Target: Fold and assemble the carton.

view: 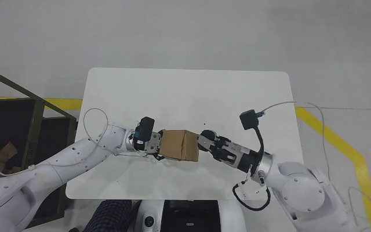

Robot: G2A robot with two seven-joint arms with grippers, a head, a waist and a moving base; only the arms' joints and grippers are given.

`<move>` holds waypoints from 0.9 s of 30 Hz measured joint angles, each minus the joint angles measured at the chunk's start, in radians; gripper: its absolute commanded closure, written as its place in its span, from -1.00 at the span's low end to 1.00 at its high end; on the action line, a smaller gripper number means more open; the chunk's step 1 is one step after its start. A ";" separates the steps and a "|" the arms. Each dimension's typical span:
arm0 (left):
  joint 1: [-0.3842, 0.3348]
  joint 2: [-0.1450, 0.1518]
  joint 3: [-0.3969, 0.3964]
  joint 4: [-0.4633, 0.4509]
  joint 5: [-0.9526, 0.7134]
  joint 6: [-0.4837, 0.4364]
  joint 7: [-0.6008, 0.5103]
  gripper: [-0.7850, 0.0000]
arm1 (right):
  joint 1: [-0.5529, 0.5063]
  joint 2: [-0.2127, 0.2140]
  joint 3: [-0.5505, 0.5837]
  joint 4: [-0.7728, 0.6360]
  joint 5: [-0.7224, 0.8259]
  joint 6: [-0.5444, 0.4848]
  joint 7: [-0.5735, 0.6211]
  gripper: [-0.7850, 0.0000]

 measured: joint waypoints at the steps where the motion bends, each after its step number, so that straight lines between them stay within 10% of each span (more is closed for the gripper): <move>1: 0.000 0.000 0.000 0.000 0.000 0.000 0.000 1.00 | -0.008 0.002 0.012 -0.012 -0.023 -0.007 0.005 0.94; 10: 0.000 0.000 0.000 0.000 0.000 0.000 0.000 1.00 | -0.047 0.005 -0.028 -0.014 -0.230 -0.143 -0.056 0.39; 27: 0.000 0.000 0.000 0.000 0.000 0.000 0.000 1.00 | -0.009 -0.009 -0.149 -0.014 -0.485 -0.101 -0.112 0.41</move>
